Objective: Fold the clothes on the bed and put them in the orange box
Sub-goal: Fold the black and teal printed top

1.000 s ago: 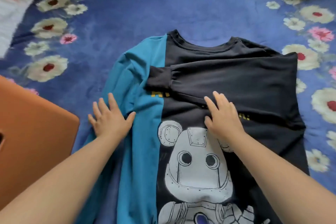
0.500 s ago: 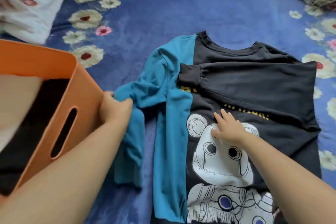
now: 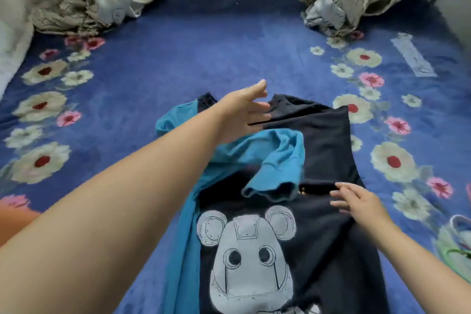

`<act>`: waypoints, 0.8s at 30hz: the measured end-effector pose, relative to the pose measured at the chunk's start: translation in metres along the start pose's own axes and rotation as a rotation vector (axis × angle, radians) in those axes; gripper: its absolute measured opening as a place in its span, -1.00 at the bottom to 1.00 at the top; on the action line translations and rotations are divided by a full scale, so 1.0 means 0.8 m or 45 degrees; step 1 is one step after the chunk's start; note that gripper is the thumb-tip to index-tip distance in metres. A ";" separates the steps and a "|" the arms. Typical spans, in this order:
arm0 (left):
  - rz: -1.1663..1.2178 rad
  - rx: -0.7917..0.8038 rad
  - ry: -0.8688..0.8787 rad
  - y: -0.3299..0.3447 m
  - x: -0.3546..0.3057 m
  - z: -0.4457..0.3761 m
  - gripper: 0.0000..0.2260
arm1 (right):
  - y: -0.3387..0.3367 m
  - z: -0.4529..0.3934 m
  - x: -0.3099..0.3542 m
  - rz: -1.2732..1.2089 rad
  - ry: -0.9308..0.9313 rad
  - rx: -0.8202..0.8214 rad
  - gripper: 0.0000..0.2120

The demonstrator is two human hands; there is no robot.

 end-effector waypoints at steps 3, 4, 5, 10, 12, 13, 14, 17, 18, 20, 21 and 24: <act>-0.441 -0.305 0.000 -0.018 0.034 -0.031 -0.89 | -0.013 -0.016 -0.015 -0.195 0.141 -0.035 -0.78; -0.682 -0.380 -0.031 -0.027 0.057 -0.039 -0.93 | -0.010 -0.021 -0.027 -0.249 0.212 -0.013 -0.75; -0.939 -0.473 -0.066 -0.048 0.076 -0.036 -0.89 | -0.002 -0.022 -0.030 -0.278 0.241 -0.004 -0.68; -1.823 -0.434 -0.283 -0.091 0.185 -0.015 -0.47 | 0.002 -0.042 -0.027 0.061 -0.050 -0.360 -0.12; -2.134 -0.419 -0.222 -0.090 0.204 -0.016 -0.42 | -0.002 -0.056 -0.018 0.042 -0.083 -0.464 -0.06; -2.232 -0.473 -0.182 -0.089 0.208 -0.017 -0.50 | -0.005 -0.065 -0.015 0.076 -0.113 -0.493 -0.13; -2.311 -0.535 -0.155 -0.089 0.203 -0.017 -0.59 | -0.008 -0.073 -0.004 0.200 -0.166 -0.502 -0.25; -2.484 -0.553 -0.169 -0.088 0.206 -0.026 -0.63 | -0.004 -0.098 0.015 0.559 -0.252 -0.328 -0.64; -2.479 -0.544 -0.166 -0.089 0.205 -0.029 -0.63 | -0.003 -0.102 0.020 0.502 -0.246 -0.244 -0.69; -2.450 -0.564 -0.191 -0.101 0.192 -0.033 -0.64 | -0.009 -0.105 0.038 0.381 -0.240 -0.223 -0.69; -2.471 -0.598 -0.216 -0.110 0.180 -0.033 -0.67 | -0.020 -0.107 0.052 0.340 -0.254 -0.310 -0.69; -2.572 -0.659 -0.337 -0.142 0.160 -0.022 -0.69 | -0.057 -0.105 0.083 0.149 -0.274 -0.669 -0.66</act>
Point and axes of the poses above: each hand's wrist, its own z-axis away from the middle knuckle, its own y-axis out of the palm, x = y × z, the point moved 8 cm from there along -z, towards the middle knuckle, and after that the axes turned 11 degrees about -z, right-handed, at the moved point
